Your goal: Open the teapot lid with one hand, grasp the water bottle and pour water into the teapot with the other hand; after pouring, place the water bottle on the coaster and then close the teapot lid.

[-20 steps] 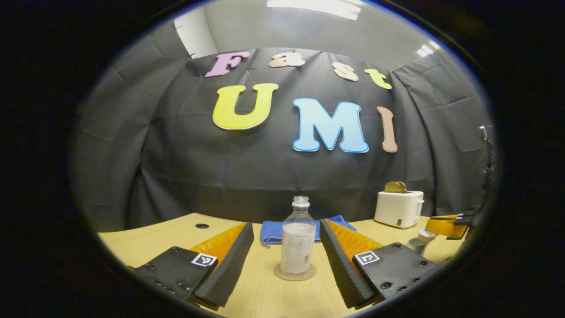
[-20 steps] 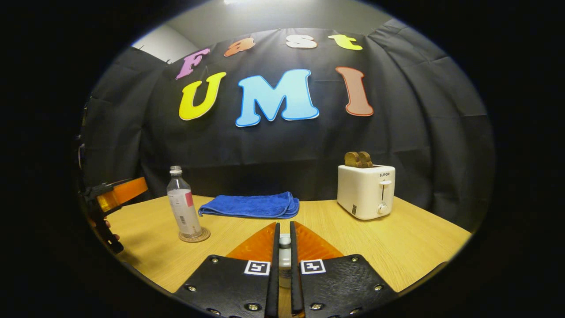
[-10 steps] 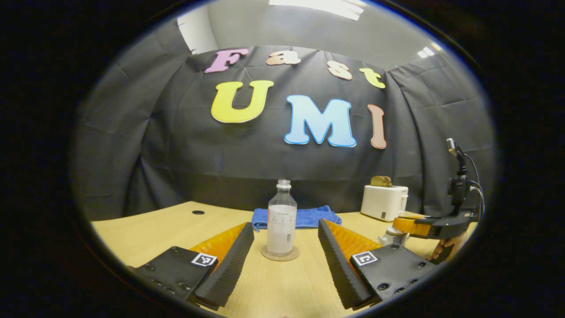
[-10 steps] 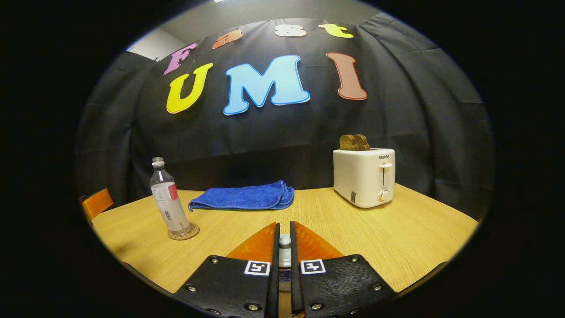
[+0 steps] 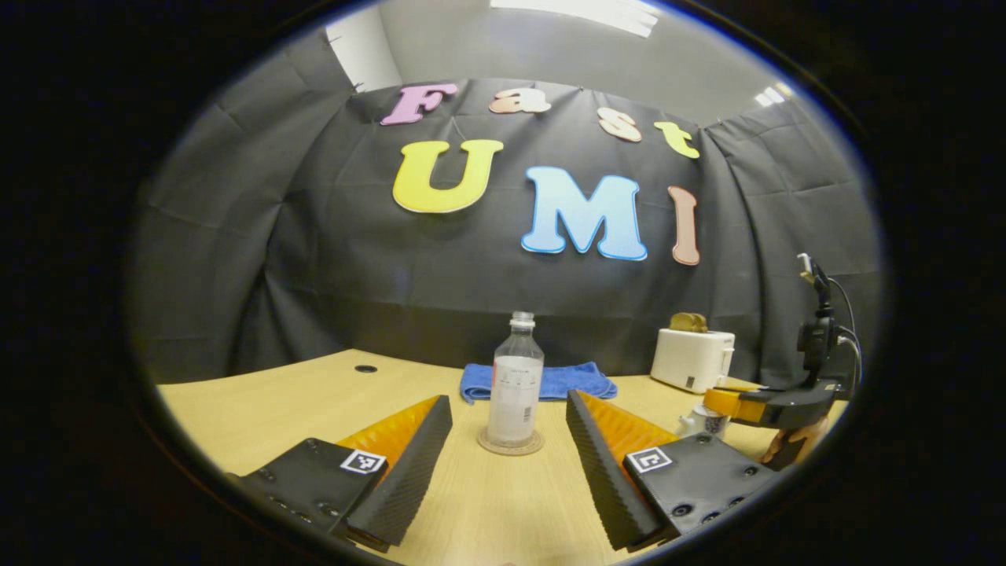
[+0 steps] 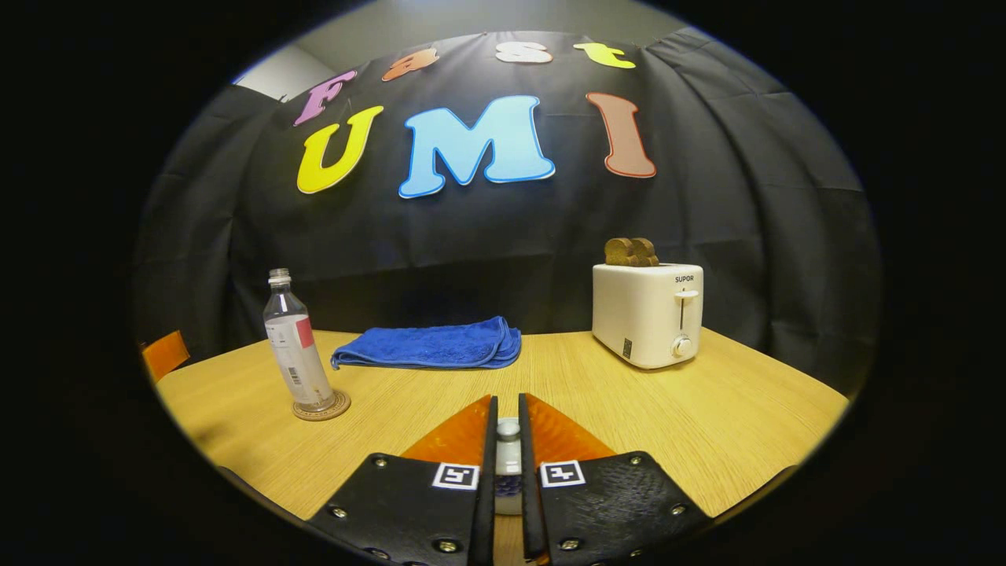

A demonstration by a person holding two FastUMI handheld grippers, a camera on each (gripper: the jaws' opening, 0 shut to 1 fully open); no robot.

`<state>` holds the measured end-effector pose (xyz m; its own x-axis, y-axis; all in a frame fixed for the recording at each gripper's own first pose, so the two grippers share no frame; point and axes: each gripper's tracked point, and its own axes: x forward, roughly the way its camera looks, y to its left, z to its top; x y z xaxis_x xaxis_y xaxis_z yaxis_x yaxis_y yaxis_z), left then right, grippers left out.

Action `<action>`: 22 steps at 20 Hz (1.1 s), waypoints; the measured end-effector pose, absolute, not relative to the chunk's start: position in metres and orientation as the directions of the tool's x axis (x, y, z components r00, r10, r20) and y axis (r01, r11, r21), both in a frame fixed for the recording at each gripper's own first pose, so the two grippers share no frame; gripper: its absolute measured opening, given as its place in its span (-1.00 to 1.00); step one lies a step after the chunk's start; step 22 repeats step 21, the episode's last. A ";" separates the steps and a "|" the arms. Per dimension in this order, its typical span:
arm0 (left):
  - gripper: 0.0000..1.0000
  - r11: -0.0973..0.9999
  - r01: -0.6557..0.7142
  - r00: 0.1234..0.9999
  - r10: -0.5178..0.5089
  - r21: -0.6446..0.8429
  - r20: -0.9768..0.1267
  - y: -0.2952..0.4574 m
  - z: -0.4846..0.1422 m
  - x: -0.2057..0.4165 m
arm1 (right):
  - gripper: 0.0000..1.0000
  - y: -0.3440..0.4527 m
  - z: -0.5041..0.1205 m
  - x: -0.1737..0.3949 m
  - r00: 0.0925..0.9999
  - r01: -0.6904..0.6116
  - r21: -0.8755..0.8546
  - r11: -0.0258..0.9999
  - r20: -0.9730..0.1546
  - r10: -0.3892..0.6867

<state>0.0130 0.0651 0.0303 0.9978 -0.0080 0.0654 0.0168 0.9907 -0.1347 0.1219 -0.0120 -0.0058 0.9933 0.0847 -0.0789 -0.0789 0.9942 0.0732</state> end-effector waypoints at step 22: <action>0.99 0.996 0.005 0.999 0.000 -0.093 0.045 0.027 0.013 -0.014 | 0.64 -0.016 -0.002 -0.014 1.000 -0.015 0.101 0.995 -0.022 0.017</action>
